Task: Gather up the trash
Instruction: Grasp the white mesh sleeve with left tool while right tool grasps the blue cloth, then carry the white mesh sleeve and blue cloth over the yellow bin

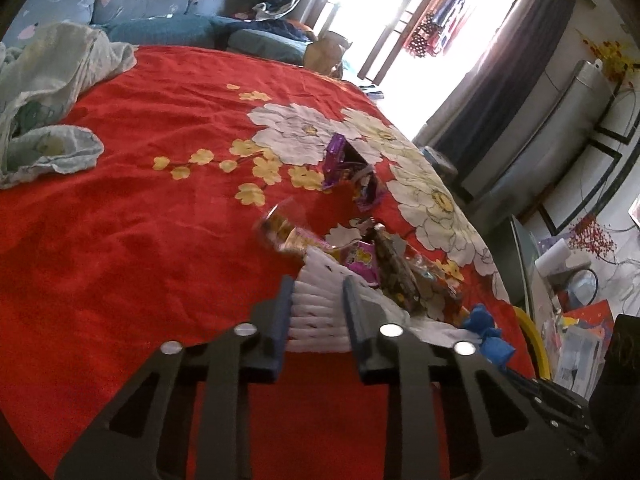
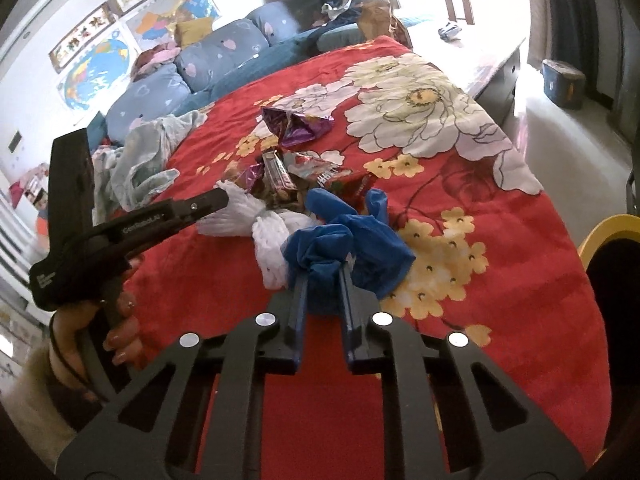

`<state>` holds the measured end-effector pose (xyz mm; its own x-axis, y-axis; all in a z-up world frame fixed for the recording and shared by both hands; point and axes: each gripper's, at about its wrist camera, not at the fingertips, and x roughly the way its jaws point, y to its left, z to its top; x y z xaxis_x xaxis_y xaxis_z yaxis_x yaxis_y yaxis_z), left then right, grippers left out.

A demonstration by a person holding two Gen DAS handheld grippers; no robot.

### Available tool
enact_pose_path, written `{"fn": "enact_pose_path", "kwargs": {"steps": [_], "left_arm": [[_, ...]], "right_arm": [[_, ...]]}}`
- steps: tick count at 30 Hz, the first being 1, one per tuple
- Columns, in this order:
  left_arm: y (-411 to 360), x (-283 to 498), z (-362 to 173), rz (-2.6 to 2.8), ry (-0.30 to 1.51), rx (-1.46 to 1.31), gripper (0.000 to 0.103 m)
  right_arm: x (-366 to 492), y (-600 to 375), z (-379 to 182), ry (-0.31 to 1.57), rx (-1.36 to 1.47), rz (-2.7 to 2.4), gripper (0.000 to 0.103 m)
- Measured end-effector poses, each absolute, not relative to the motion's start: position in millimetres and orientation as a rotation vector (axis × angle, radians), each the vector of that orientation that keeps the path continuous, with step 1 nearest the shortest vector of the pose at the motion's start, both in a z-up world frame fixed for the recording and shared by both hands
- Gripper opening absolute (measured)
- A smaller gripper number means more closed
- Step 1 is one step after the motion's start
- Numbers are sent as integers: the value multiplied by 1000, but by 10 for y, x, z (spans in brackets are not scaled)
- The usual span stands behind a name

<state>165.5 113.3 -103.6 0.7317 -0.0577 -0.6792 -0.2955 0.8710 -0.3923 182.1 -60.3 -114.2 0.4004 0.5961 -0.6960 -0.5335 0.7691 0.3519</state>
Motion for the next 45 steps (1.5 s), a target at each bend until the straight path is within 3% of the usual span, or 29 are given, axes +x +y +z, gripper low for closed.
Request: {"fn": "enact_pose_path", "kwargs": {"steps": [7,45], "left_arm": [[1060,1565,-867,103,718,-481,9],[412,1220,36,-99,541,-357,7]], "right_arm": [[1783,-769,-1103,902,96,698,7],[1684,-1177,-673,791,125,685,4]]}}
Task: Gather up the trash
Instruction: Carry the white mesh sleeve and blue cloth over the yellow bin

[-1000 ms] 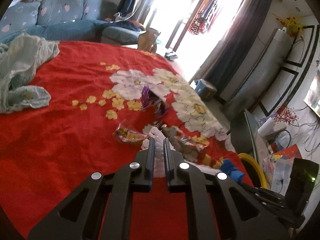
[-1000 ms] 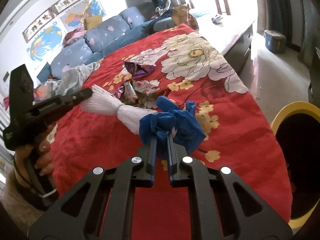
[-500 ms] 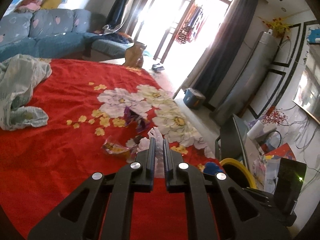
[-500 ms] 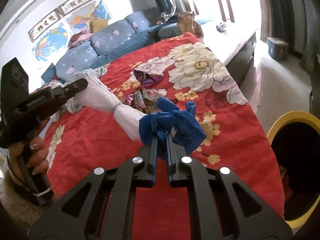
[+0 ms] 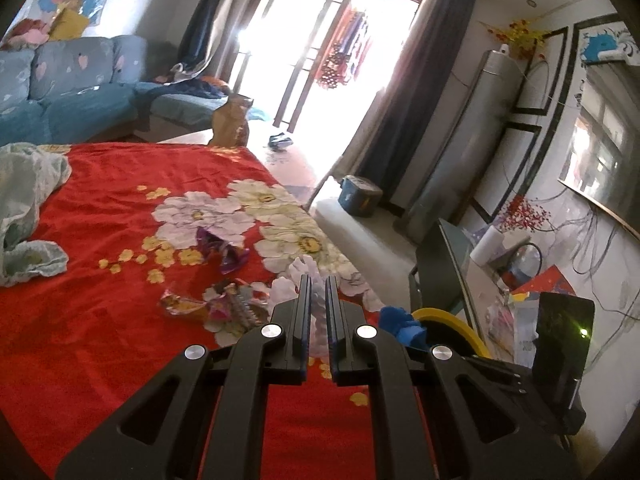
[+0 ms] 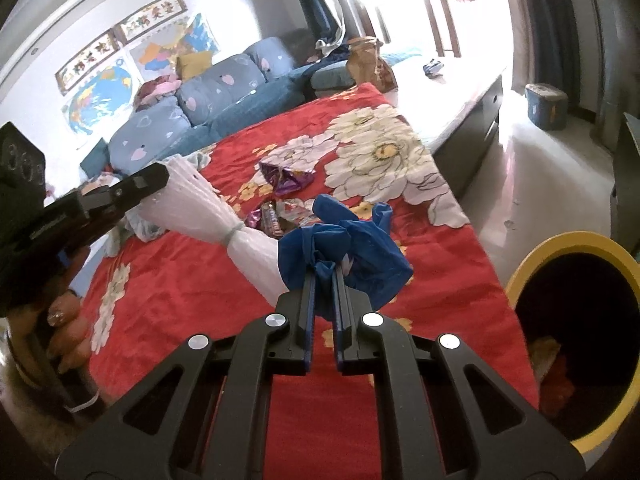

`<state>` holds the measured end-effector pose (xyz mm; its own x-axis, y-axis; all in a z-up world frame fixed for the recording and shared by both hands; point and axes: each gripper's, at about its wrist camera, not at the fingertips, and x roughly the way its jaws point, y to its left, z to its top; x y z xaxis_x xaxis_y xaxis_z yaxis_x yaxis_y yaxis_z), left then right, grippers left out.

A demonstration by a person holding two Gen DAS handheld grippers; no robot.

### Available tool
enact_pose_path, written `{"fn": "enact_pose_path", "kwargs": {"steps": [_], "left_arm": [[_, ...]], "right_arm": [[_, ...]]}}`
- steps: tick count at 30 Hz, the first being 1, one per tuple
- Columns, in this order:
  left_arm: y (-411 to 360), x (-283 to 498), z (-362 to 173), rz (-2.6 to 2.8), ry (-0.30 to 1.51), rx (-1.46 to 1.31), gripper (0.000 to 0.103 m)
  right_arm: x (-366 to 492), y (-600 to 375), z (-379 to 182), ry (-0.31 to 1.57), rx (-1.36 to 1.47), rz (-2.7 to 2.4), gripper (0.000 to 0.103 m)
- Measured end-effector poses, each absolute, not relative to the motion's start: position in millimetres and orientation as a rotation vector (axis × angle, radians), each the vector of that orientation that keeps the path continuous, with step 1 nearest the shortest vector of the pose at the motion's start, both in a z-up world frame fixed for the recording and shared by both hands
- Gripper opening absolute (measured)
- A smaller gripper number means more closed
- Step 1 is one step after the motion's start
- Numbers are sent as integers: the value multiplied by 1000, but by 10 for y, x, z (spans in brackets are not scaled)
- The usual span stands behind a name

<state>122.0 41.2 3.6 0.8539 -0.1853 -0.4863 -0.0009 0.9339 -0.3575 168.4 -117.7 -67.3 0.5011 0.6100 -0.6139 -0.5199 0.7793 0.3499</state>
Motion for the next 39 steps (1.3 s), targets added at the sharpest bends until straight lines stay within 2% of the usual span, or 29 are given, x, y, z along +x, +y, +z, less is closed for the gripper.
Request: {"fn": "enact_pose_path", "kwargs": {"steps": [39], "left_arm": [[-459,1332,70,-276,556,-235,7]], "right_arm": [[1821,-2182,-666,755,249,478,4]]}}
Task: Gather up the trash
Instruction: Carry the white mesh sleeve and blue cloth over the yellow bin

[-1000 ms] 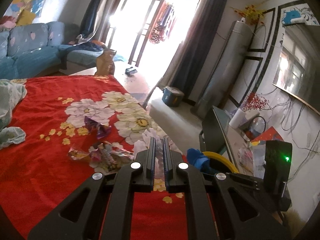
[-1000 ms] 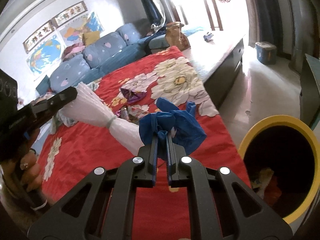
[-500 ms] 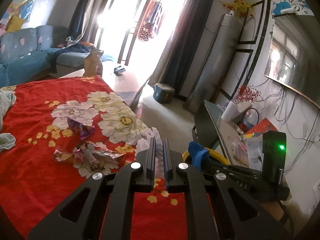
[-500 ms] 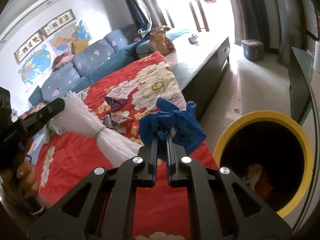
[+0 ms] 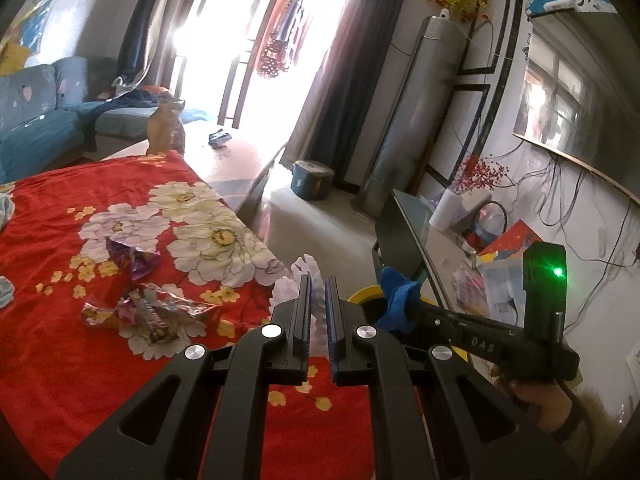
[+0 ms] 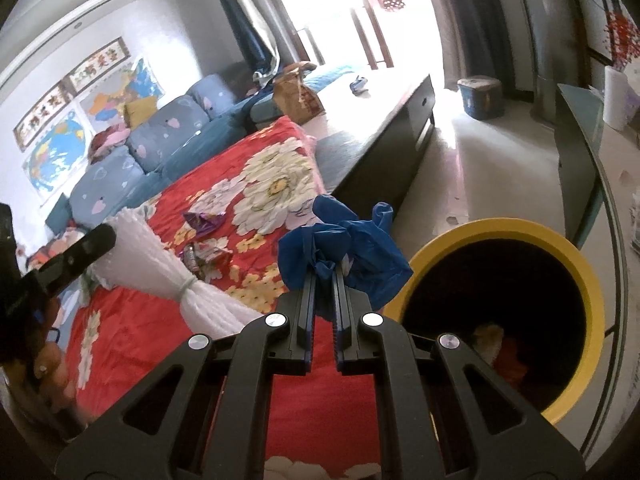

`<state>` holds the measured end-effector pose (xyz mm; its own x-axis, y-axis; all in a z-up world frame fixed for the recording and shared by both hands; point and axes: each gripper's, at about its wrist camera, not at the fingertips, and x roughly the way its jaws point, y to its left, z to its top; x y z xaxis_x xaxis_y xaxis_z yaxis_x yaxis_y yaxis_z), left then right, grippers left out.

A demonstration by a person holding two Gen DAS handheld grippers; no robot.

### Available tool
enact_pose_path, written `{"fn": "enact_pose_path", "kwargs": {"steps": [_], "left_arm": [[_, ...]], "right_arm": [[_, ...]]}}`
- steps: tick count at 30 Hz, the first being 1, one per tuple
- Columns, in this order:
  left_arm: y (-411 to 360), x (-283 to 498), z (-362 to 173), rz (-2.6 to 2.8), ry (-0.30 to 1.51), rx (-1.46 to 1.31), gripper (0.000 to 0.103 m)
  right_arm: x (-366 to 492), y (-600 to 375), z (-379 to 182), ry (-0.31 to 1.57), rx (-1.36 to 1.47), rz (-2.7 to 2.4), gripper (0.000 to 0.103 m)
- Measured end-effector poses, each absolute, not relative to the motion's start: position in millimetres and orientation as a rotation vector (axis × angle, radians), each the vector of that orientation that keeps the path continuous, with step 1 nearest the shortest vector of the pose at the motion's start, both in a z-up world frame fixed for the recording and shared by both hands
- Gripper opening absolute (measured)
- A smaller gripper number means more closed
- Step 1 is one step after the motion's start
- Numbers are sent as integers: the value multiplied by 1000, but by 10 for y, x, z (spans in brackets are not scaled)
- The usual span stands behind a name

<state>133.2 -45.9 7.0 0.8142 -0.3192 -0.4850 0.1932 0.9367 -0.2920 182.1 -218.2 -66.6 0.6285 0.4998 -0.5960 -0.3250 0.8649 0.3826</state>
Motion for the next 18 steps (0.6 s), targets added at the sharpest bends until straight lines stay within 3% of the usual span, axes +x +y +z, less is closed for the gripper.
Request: {"fn": "enact_pose_path", "kwargs": {"steps": [18], "left_arm": [[-1008,1477,-62,-358,595,-187,7]], "right_arm": [[1919,-2623,-739,748,322,390,4]]}}
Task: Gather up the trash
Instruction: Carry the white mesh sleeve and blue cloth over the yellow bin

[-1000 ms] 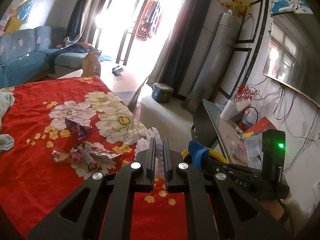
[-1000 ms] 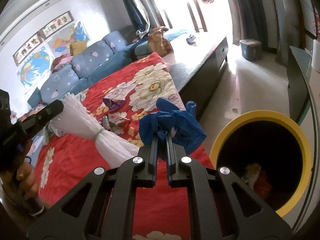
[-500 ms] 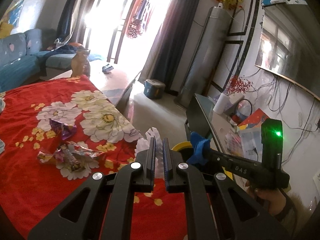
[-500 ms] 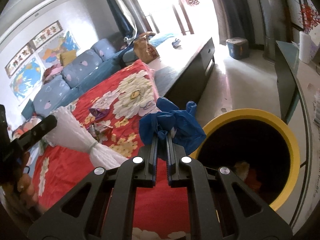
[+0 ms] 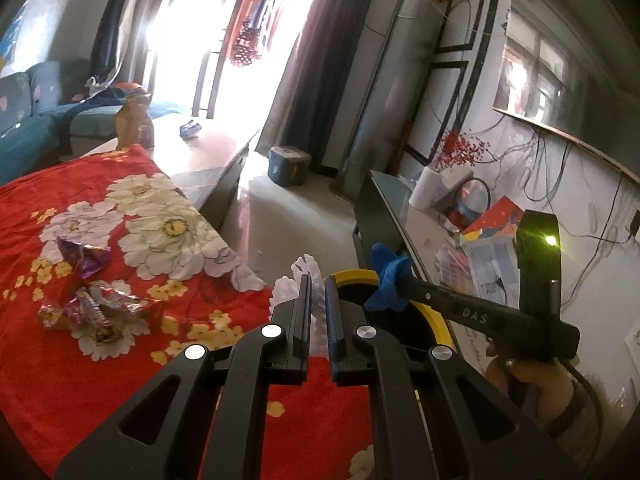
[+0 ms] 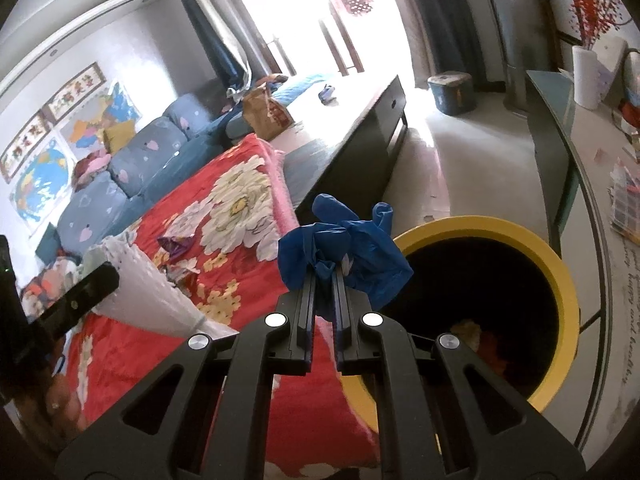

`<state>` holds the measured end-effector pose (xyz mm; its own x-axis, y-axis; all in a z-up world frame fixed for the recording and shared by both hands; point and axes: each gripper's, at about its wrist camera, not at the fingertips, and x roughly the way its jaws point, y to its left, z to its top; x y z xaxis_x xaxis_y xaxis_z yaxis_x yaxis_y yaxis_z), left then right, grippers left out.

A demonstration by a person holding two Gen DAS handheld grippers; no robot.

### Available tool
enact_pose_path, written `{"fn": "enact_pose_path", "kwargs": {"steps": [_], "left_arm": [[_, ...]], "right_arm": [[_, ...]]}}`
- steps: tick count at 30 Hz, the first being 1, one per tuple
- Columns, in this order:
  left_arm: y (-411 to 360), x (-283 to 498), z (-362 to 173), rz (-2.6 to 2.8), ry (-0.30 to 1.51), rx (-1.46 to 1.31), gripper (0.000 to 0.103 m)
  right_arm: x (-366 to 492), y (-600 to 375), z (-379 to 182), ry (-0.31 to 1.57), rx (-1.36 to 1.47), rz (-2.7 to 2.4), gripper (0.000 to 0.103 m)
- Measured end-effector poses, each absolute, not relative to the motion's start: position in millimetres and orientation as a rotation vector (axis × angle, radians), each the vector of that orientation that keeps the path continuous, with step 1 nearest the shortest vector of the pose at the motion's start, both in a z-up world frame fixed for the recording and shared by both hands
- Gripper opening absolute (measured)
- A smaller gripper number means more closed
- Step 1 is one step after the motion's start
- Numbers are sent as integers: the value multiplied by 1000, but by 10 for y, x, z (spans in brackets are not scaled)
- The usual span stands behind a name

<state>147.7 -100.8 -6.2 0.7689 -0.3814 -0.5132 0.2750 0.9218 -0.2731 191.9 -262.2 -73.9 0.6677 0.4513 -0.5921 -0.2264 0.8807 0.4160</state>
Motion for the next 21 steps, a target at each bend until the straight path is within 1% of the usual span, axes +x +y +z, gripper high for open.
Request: {"fn": "enact_pose_path", "kwargs": {"steps": [21], "left_arm": [[-1609,1676,-194,-431,619,-101,7]], "right_arm": [[2002,-3129,-876,744,400,275,4]]}}
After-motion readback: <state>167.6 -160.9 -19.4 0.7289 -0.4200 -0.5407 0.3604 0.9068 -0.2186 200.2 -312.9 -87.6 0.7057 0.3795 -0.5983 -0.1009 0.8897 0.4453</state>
